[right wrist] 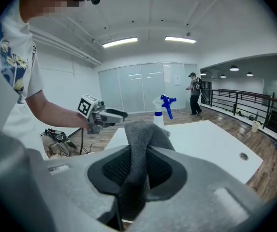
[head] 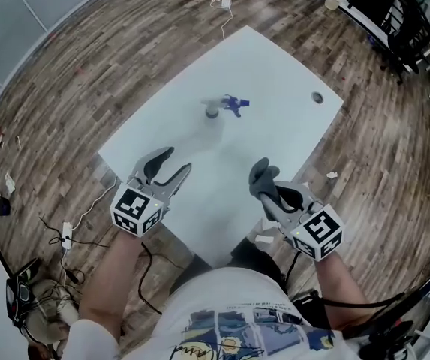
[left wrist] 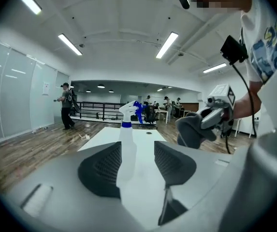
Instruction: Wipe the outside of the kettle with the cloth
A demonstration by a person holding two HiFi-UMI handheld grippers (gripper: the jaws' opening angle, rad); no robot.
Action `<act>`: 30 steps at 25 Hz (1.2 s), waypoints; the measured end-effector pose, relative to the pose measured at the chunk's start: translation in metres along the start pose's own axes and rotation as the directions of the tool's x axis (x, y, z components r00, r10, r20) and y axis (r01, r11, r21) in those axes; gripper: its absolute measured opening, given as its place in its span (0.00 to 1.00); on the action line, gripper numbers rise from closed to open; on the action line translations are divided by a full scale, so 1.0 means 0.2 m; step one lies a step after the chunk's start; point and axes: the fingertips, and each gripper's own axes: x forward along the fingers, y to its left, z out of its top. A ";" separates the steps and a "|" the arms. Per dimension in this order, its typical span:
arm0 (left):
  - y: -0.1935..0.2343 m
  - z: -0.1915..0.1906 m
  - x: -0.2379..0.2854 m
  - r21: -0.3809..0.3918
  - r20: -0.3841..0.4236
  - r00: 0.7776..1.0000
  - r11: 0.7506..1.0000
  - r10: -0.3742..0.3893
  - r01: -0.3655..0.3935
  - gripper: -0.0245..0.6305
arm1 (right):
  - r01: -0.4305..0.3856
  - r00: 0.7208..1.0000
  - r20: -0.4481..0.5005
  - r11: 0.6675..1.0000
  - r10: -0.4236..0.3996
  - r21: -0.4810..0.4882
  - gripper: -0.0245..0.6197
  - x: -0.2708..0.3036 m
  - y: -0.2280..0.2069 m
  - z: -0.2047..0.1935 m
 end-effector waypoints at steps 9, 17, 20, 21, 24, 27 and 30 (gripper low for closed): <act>-0.28 -0.12 -0.55 -0.122 -0.025 0.992 0.985 -0.126 0.122 0.04 | 0.050 0.998 0.046 0.999 -0.050 0.000 0.15 0.00 0.30 0.03; -0.53 -0.03 -0.59 -0.001 -0.023 0.956 0.956 -0.294 0.294 0.04 | 0.101 0.992 0.080 0.995 -0.100 -0.007 0.15 -0.04 0.48 0.04; -0.59 0.03 -0.60 0.030 -0.024 0.943 0.942 -0.332 0.333 0.04 | 0.089 0.992 0.087 0.996 -0.086 -0.027 0.15 -0.04 0.53 0.09; -0.61 0.05 -0.61 0.026 -0.021 0.941 0.940 -0.339 0.339 0.04 | 0.084 0.992 0.093 0.996 -0.080 -0.040 0.15 -0.04 0.54 0.11; -0.64 0.06 -0.65 0.015 -0.034 0.939 0.939 -0.343 0.344 0.04 | 0.072 0.992 0.108 0.996 -0.066 -0.051 0.15 -0.04 0.60 0.14; -0.68 0.03 -0.66 0.013 -0.056 0.929 0.931 -0.365 0.366 0.04 | 0.079 0.991 0.115 0.996 -0.074 -0.039 0.15 -0.07 0.65 0.13; -0.69 0.00 -0.66 0.012 -0.067 0.926 0.928 -0.372 0.373 0.04 | 0.086 0.990 0.117 0.996 -0.081 -0.040 0.15 -0.09 0.67 0.12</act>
